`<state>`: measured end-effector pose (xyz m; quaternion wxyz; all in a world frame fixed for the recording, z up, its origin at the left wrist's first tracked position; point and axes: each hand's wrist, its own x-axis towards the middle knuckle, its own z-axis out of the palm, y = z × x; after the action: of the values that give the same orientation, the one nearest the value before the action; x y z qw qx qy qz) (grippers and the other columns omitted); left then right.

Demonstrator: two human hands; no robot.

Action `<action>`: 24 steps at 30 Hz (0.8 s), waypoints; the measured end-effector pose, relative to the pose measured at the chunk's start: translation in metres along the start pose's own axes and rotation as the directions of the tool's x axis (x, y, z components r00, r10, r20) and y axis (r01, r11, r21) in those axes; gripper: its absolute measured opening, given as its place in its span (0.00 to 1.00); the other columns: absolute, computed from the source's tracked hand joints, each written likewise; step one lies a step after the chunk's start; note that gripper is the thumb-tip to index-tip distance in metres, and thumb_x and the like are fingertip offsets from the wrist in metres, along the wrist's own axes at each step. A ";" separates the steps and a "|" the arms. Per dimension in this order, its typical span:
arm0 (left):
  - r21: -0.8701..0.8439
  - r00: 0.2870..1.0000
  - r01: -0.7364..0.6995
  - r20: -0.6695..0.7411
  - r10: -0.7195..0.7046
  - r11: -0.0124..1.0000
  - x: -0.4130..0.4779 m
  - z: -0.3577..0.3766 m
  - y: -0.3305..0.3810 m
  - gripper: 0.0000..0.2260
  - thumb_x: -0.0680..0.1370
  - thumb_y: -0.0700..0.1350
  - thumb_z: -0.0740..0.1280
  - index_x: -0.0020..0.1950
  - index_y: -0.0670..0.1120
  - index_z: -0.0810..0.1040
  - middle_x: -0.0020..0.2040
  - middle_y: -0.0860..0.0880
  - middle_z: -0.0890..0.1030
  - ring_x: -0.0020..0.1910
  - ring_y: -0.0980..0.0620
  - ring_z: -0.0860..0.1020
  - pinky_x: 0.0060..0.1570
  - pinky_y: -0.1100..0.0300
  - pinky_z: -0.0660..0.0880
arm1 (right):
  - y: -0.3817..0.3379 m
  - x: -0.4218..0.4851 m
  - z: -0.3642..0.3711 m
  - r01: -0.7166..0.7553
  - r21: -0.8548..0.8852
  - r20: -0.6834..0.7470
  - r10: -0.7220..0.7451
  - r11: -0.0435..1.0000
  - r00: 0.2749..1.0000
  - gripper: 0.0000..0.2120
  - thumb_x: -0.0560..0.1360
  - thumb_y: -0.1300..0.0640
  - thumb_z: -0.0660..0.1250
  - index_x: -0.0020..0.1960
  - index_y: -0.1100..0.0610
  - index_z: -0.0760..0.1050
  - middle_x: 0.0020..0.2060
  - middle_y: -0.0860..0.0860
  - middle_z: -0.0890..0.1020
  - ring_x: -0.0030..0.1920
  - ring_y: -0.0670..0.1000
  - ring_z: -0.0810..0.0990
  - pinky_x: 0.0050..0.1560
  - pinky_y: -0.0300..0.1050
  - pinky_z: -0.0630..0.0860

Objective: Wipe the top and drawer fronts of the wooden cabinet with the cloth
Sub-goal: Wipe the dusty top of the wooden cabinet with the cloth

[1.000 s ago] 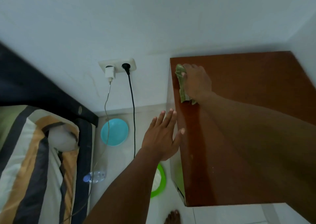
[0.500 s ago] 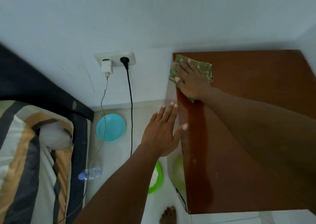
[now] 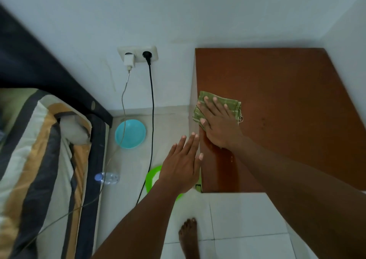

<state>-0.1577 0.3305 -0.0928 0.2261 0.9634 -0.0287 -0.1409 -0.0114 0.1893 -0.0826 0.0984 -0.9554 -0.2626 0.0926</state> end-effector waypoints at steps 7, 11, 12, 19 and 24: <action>-0.033 0.998 0.060 0.018 -0.060 0.998 -0.095 0.039 0.032 0.30 0.81 0.61 0.35 0.82 0.52 0.41 0.83 0.55 0.44 0.81 0.53 0.41 0.79 0.53 0.44 | -0.015 -0.129 0.026 0.057 0.054 -0.029 -0.056 0.997 0.998 0.25 0.83 0.46 0.46 0.80 0.44 0.51 0.81 0.45 0.50 0.81 0.49 0.43 0.78 0.54 0.44; -0.026 0.996 0.089 0.032 -0.088 0.996 -0.131 0.050 0.046 0.32 0.79 0.61 0.32 0.82 0.52 0.41 0.83 0.54 0.44 0.81 0.52 0.41 0.80 0.50 0.45 | -0.018 -0.186 0.037 0.084 0.156 -0.048 -0.077 0.984 0.996 0.25 0.82 0.47 0.46 0.79 0.43 0.58 0.80 0.42 0.54 0.80 0.47 0.46 0.77 0.52 0.45; -0.026 0.996 0.087 0.031 -0.087 0.996 -0.136 0.051 0.050 0.34 0.77 0.62 0.31 0.82 0.52 0.41 0.83 0.54 0.44 0.81 0.52 0.42 0.80 0.49 0.47 | -0.018 -0.198 0.038 0.101 0.185 -0.070 -0.089 0.978 0.994 0.23 0.83 0.49 0.48 0.78 0.44 0.61 0.79 0.43 0.57 0.80 0.48 0.49 0.77 0.53 0.48; 0.012 0.997 0.077 -0.013 -0.077 0.997 -0.144 0.040 0.067 0.29 0.82 0.57 0.38 0.83 0.51 0.42 0.83 0.53 0.45 0.82 0.50 0.43 0.79 0.50 0.47 | -0.017 -0.241 0.016 0.211 0.130 -0.102 -0.198 0.969 0.975 0.14 0.78 0.59 0.67 0.63 0.52 0.79 0.55 0.53 0.85 0.56 0.54 0.83 0.54 0.51 0.81; 0.047 0.998 0.061 0.013 -0.061 0.997 -0.139 0.038 0.071 0.27 0.86 0.55 0.44 0.82 0.51 0.40 0.83 0.53 0.41 0.81 0.50 0.41 0.80 0.51 0.46 | 0.005 -0.285 0.030 0.138 0.110 -0.086 -0.129 0.984 0.988 0.19 0.77 0.41 0.62 0.58 0.53 0.80 0.38 0.50 0.85 0.31 0.47 0.79 0.33 0.44 0.80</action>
<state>-0.3008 0.2671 -0.0582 0.1992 0.9677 -0.0041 -0.1542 -0.2565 0.0413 -0.0772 0.1696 -0.9313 -0.3161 0.0634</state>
